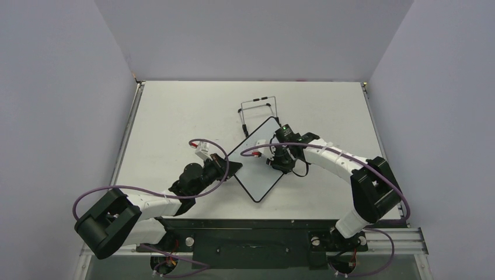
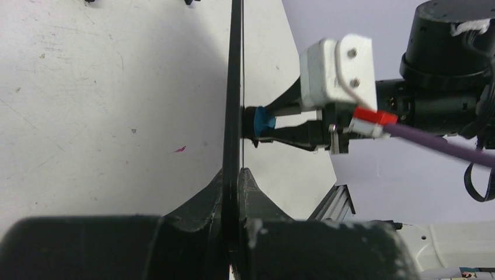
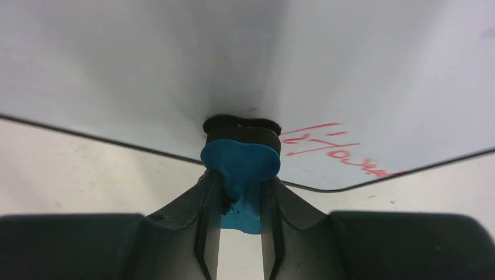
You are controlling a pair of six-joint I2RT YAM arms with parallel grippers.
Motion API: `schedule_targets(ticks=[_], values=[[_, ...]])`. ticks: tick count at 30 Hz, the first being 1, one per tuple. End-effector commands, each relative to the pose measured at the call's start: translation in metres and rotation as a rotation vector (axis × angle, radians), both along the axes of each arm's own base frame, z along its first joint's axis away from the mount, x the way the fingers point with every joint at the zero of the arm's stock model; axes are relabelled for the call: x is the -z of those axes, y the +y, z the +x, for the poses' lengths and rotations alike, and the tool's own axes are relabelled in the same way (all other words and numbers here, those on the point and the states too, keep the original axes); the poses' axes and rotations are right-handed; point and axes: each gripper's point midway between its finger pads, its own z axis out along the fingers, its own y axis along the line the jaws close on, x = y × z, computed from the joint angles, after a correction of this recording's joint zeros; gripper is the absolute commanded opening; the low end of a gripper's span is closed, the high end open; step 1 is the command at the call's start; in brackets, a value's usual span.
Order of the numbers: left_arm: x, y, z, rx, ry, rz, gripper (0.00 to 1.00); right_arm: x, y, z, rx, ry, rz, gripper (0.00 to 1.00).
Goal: Erase the whiteboard
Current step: Erase the whiteboard at the center of the board.
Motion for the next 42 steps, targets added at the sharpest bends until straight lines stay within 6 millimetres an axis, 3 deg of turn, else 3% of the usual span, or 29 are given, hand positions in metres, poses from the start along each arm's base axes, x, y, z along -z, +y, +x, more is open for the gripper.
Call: schedule_targets(ticks=[1,5,8,11,15,17,21,26,28,31,35,39,42], values=[[-0.078,-0.006,0.003,0.013,-0.184,-0.207,0.00,0.011,0.007,-0.045,-0.155,0.088,-0.010,0.00],[-0.078,-0.007,0.004,0.015,-0.184,-0.209,0.00,-0.002,0.028,-0.051,-0.198,0.071,0.035,0.00],[-0.078,-0.007,0.003,0.017,-0.183,-0.210,0.00,-0.018,0.038,-0.027,-0.120,0.035,0.086,0.00],[-0.078,-0.006,0.003,0.015,-0.181,-0.206,0.00,-0.027,0.033,0.004,-0.019,-0.004,0.115,0.00],[-0.080,-0.005,0.002,0.012,-0.187,-0.208,0.00,-0.019,0.011,0.025,0.051,-0.015,0.072,0.00],[-0.080,-0.005,0.002,0.013,-0.188,-0.207,0.00,-0.010,0.001,0.022,0.050,-0.003,0.036,0.00],[-0.079,-0.005,0.002,0.013,-0.190,-0.206,0.00,0.011,-0.007,-0.011,-0.038,0.070,-0.010,0.00],[-0.079,-0.005,0.003,0.010,-0.192,-0.207,0.00,0.013,0.015,-0.055,-0.205,0.117,-0.016,0.00],[-0.079,-0.005,0.003,0.012,-0.190,-0.206,0.00,0.004,0.028,-0.057,-0.218,0.110,0.014,0.00],[-0.080,-0.005,0.002,0.013,-0.191,-0.206,0.00,-0.016,0.045,-0.039,-0.184,0.070,0.077,0.00],[-0.080,-0.004,0.002,0.012,-0.192,-0.200,0.00,-0.036,0.046,-0.003,-0.071,0.014,0.138,0.00],[-0.082,-0.004,0.001,0.016,-0.195,-0.203,0.00,-0.025,0.021,0.017,0.011,0.015,0.107,0.00],[-0.083,-0.004,0.001,0.017,-0.197,-0.206,0.00,-0.002,0.000,0.007,0.008,0.037,0.024,0.00]])
